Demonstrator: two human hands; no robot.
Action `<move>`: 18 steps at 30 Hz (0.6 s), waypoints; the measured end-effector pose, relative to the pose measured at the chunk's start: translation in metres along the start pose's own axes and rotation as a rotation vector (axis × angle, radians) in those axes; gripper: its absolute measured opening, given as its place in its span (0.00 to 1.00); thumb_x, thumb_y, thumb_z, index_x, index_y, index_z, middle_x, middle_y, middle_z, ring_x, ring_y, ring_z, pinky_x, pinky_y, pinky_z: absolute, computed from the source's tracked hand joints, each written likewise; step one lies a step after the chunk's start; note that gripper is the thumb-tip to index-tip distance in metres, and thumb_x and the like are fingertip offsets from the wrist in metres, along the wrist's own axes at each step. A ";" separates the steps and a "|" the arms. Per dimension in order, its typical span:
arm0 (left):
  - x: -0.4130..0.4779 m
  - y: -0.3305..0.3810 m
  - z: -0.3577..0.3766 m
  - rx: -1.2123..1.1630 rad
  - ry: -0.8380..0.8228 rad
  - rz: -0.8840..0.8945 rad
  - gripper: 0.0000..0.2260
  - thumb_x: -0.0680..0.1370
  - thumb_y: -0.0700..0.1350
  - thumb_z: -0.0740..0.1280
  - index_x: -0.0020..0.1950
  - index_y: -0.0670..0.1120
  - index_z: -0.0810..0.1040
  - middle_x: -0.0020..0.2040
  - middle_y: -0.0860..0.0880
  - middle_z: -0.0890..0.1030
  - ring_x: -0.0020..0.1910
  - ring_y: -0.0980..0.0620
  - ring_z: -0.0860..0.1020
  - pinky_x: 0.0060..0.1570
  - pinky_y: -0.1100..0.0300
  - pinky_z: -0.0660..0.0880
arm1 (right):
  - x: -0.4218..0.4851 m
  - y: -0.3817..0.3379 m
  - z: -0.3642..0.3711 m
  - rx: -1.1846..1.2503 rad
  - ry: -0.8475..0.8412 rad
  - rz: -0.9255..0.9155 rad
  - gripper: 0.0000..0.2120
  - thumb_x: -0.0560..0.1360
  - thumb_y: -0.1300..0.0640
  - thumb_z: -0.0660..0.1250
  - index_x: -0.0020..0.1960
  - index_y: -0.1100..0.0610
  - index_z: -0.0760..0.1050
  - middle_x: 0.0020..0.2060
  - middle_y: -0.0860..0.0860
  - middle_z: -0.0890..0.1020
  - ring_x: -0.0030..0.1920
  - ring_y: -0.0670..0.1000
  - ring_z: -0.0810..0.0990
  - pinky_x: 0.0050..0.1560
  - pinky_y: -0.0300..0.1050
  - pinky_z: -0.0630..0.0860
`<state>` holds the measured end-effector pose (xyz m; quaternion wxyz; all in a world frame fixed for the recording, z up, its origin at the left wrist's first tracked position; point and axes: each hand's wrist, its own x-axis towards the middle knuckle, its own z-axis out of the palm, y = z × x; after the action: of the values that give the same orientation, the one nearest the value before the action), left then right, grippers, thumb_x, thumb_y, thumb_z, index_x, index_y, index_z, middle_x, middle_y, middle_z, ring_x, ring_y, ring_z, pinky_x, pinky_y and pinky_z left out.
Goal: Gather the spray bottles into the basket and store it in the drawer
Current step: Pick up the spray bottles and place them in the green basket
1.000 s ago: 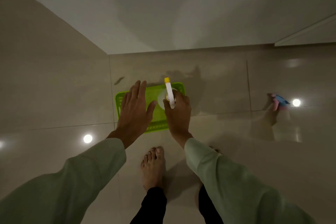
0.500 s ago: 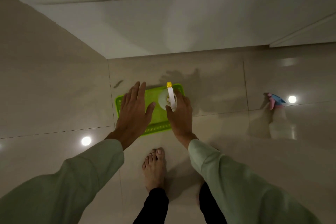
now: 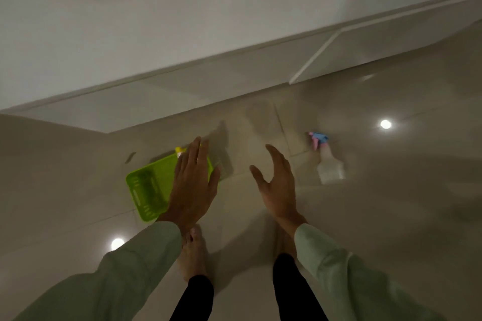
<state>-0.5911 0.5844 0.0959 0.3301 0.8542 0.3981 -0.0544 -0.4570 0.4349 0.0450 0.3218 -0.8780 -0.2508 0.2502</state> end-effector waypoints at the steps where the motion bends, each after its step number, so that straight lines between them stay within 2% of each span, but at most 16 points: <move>1: 0.004 0.016 0.008 -0.003 -0.013 0.023 0.28 0.81 0.48 0.62 0.78 0.42 0.58 0.78 0.42 0.60 0.77 0.42 0.61 0.75 0.46 0.59 | 0.002 0.010 -0.017 0.008 0.030 0.029 0.31 0.78 0.47 0.70 0.77 0.53 0.65 0.74 0.51 0.72 0.74 0.51 0.70 0.68 0.40 0.64; 6: 0.030 0.082 0.062 0.031 -0.082 0.115 0.27 0.82 0.51 0.59 0.78 0.44 0.57 0.79 0.43 0.59 0.77 0.43 0.60 0.75 0.46 0.58 | 0.024 0.078 -0.082 0.015 0.082 0.162 0.30 0.78 0.50 0.71 0.77 0.54 0.65 0.75 0.53 0.71 0.75 0.53 0.69 0.71 0.49 0.69; 12: 0.074 0.128 0.149 0.123 -0.197 0.197 0.28 0.82 0.53 0.56 0.79 0.45 0.54 0.80 0.43 0.56 0.79 0.45 0.55 0.78 0.48 0.52 | 0.066 0.175 -0.123 0.030 0.039 0.296 0.33 0.76 0.51 0.73 0.77 0.54 0.65 0.73 0.52 0.72 0.72 0.53 0.69 0.66 0.42 0.65; 18: 0.120 0.149 0.231 0.155 -0.256 0.194 0.28 0.83 0.53 0.56 0.79 0.45 0.53 0.80 0.43 0.55 0.79 0.46 0.55 0.77 0.47 0.54 | 0.129 0.262 -0.120 0.006 -0.063 0.475 0.37 0.75 0.47 0.72 0.78 0.55 0.61 0.73 0.56 0.72 0.73 0.57 0.69 0.71 0.54 0.69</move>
<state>-0.3635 0.4518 -0.0487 0.3150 0.8976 0.2630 -0.1609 -0.2148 0.2851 -0.0921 0.2485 -0.9031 -0.0465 0.3471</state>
